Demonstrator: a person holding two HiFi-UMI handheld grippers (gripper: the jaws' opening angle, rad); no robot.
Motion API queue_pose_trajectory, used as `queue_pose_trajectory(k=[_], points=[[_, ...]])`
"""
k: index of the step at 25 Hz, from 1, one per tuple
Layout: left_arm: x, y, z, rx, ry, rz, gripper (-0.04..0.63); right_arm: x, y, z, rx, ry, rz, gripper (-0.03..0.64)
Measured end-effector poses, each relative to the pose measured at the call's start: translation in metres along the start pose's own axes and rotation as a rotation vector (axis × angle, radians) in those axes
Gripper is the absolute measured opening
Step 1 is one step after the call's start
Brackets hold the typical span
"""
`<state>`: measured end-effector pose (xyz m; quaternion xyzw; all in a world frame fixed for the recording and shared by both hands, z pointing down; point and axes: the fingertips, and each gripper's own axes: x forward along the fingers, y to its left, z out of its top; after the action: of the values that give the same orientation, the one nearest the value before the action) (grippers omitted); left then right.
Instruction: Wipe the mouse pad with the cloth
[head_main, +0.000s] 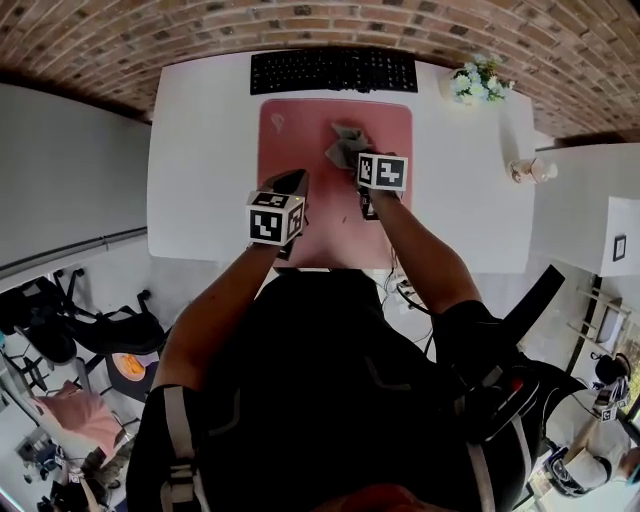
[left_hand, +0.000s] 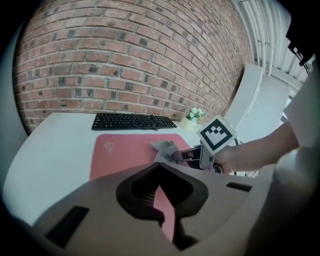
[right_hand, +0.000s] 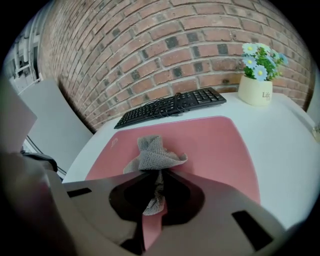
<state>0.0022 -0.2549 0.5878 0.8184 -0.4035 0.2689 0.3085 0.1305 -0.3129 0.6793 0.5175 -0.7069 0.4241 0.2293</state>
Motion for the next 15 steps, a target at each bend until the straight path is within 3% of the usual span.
queue_pose_trajectory(k=[15], points=[[0.022,-0.039,0.011,0.054,0.027,-0.077,-0.002,-0.044,-0.091,-0.005,0.098,-0.048,-0.135,0.037]])
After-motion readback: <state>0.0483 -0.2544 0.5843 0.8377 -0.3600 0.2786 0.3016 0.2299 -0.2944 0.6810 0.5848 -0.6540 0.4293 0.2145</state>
